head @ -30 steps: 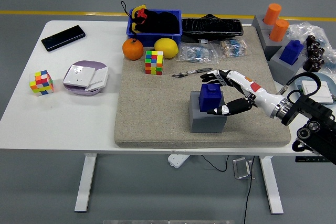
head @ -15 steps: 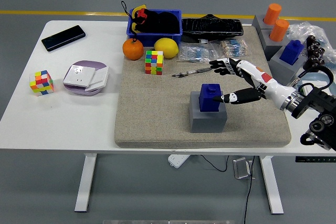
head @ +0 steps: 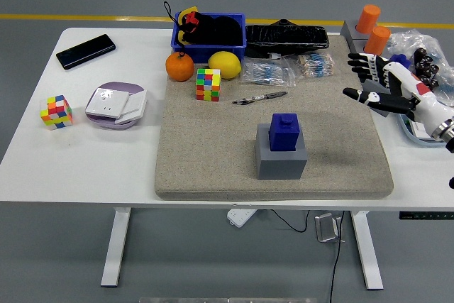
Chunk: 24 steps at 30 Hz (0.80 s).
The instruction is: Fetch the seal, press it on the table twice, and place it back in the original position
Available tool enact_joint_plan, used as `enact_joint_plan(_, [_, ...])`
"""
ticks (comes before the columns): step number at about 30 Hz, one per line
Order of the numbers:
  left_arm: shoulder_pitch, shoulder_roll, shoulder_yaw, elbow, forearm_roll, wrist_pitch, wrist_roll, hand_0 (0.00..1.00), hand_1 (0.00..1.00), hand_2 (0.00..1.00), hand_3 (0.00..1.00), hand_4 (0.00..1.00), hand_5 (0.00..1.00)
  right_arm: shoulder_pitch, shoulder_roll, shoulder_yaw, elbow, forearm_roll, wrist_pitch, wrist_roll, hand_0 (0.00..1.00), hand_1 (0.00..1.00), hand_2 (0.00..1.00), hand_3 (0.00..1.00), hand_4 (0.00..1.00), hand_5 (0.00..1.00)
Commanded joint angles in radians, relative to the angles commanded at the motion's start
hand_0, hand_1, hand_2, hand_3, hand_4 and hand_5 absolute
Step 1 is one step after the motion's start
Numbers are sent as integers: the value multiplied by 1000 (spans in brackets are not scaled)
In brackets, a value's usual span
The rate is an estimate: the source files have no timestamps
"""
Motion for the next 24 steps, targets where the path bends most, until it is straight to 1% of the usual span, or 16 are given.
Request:
enact_joint_plan(2, [0, 0, 3, 1, -1, 0, 0, 742, 697, 682, 747, 682, 302, -34, -5, 52, -3, -10, -3, -2, 903, 886, 886, 886, 998, 611])
enact_joint_plan(7, [-3, -2, 12, 1, -1, 0, 1, 742, 697, 682, 747, 682, 302, -92, -14, 161, -7, -30, -2, -11, 903, 883, 878, 876, 998, 614])
enact_joint_plan(12, [-9, 0, 11, -1, 4, 1, 0, 743, 697, 683, 747, 682, 302, -133, -18, 252, -7, -35, 4, -19, 901, 880, 874, 872, 998, 621])
enact_joint_plan(15, [-8, 2, 18, 1, 1, 1, 1, 743, 697, 683, 747, 682, 302, -147, -21, 276, -6, -35, 19, -31, 901, 880, 874, 872, 998, 621])
enact_joint_plan(16, [-6, 3, 19, 2, 1, 1, 1, 742, 697, 683, 747, 681, 302, -149, -24, 278, -5, -31, 19, -27, 894, 866, 862, 830, 998, 632])
enact_joint_plan(19, [-4, 2, 17, 2, 1, 1, 1, 742, 697, 683, 747, 681, 302, -155, -27, 284, -3, -19, 7, -10, 894, 866, 862, 830, 998, 632])
enact_joint_plan(21, [-3, 1, 13, 2, 3, 2, 1, 742, 697, 683, 747, 681, 302, -165, -26, 301, -4, -20, 7, -11, 894, 866, 862, 830, 998, 632])
enact_joint_plan(22, [-3, 0, 12, 1, 4, 2, 1, 743, 697, 683, 747, 681, 302, -168, -26, 307, -5, -21, 8, -13, 867, 836, 832, 800, 998, 635])
enact_joint_plan(24, [-2, 0, 9, 1, 5, 2, 1, 743, 697, 683, 747, 681, 302, -178, -26, 322, -11, -24, 13, -21, 867, 836, 832, 800, 998, 635])
